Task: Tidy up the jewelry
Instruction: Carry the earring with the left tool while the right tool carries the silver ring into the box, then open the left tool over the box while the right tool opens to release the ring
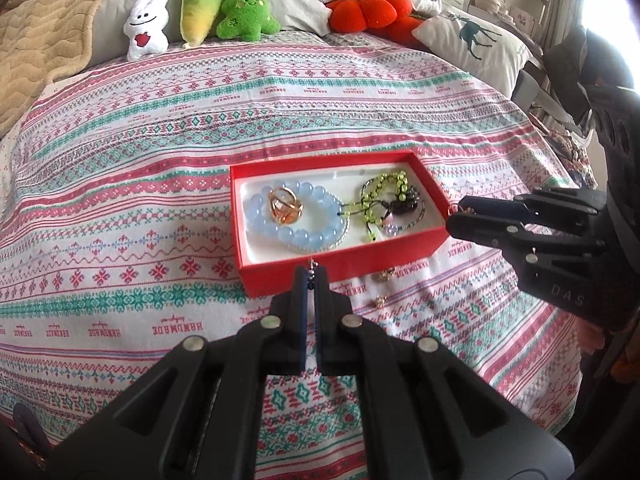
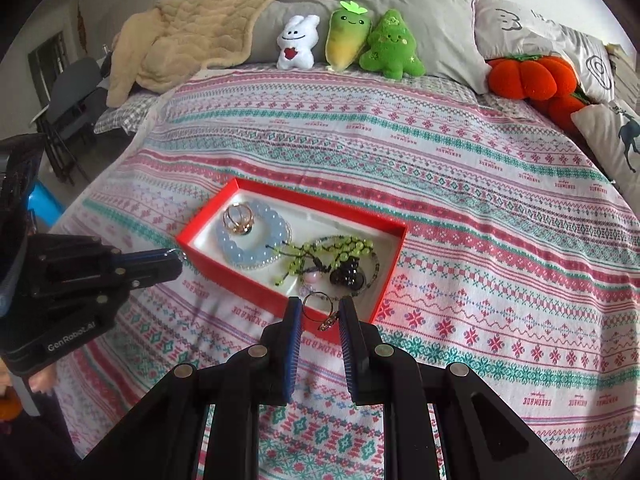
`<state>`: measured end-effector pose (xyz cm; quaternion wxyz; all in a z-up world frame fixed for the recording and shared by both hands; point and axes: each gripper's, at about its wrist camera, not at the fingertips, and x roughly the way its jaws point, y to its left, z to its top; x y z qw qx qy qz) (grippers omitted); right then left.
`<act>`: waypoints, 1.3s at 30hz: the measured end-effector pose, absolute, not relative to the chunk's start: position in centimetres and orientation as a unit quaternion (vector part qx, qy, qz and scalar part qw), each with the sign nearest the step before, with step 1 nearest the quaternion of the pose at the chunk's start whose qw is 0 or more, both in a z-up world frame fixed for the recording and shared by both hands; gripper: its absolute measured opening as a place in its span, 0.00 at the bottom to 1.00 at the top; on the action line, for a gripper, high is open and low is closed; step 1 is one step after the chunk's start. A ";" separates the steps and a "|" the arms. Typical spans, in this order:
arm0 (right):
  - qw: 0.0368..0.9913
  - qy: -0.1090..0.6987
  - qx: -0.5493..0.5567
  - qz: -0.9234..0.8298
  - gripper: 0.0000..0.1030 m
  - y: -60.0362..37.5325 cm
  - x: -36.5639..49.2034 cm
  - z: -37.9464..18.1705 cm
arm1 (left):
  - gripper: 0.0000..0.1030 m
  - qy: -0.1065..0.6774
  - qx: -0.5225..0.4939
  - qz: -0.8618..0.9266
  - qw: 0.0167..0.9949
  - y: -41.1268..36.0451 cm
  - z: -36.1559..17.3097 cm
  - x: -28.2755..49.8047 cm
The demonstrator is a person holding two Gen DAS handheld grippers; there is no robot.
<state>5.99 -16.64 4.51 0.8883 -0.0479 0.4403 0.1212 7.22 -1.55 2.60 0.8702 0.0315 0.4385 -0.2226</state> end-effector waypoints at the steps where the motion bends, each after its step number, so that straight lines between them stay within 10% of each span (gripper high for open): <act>1: 0.889 0.439 -0.046 0.121 0.18 -16.6 6.1 4.7 | 0.03 0.440 0.029 -0.220 0.870 -1.6 2.7 7.4; 34: 0.883 0.463 -0.004 0.074 0.18 -17.5 11.2 3.1 | 0.04 0.449 -0.021 -0.181 0.875 -3.3 1.9 12.8; 39: 0.883 0.464 -0.003 0.075 0.18 -17.6 11.5 3.1 | 0.19 0.438 -0.011 -0.181 0.880 -2.8 2.9 11.6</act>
